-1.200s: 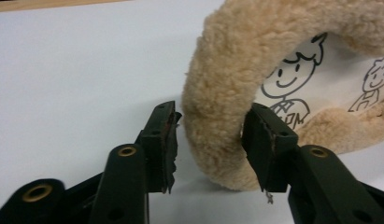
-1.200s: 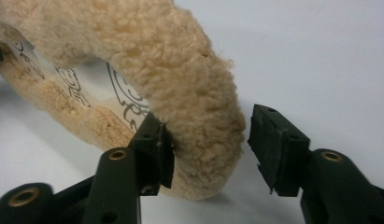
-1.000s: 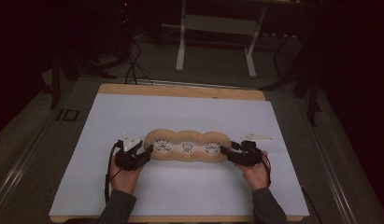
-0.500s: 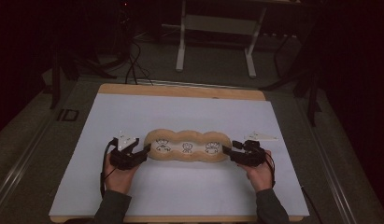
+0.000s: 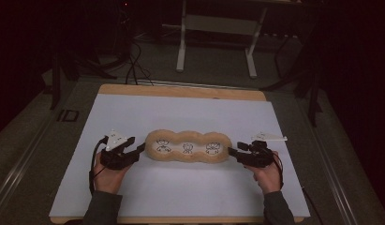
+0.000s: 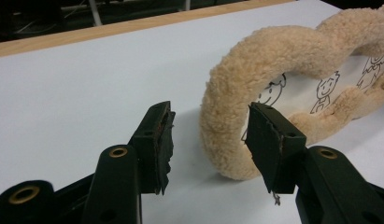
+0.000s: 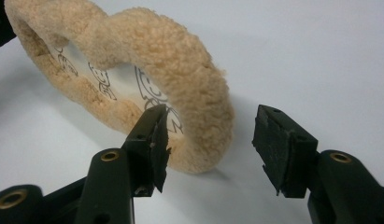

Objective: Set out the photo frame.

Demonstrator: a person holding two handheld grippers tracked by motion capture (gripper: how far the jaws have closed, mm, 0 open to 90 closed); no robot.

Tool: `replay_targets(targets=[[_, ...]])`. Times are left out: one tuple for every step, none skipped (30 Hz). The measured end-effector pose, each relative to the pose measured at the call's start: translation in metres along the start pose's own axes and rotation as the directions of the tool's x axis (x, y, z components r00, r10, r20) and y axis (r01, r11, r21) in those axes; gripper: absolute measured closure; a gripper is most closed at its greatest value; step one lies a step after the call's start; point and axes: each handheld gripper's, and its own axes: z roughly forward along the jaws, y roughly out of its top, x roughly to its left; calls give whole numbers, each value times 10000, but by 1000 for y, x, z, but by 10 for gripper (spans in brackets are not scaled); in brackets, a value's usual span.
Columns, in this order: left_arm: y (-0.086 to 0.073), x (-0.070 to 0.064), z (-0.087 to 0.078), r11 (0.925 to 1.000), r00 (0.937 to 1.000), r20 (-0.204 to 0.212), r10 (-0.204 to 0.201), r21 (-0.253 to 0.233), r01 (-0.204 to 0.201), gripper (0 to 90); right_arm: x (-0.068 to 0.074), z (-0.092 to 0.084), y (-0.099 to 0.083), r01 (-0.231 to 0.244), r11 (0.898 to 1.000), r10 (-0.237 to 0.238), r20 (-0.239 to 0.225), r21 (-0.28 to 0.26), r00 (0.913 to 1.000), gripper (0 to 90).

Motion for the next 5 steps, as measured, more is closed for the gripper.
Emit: replay_targets(targets=[[0,2,-1,10000,10000,7,27,26,-27,504,-1,-1,0,-14,10000,14,-32,18,10000,443],[0,3,-1,10000,10000,-30,68,46,-68,501,-2,-2,0,-25,10000,25,-51,63,10000,443],[0,5,-2,9999,9999,-90,125,102,-124,499,-3,-3,0,-11,9999,11,-56,101,10000,443],[0,7,-3,9998,9997,-140,177,137,-176,492,-4,-4,0,7,9999,-6,-69,120,10000,441],[0,8,-3,9996,9996,-192,207,214,-203,487,-5,-5,0,-4,9999,6,-99,150,10000,440]])
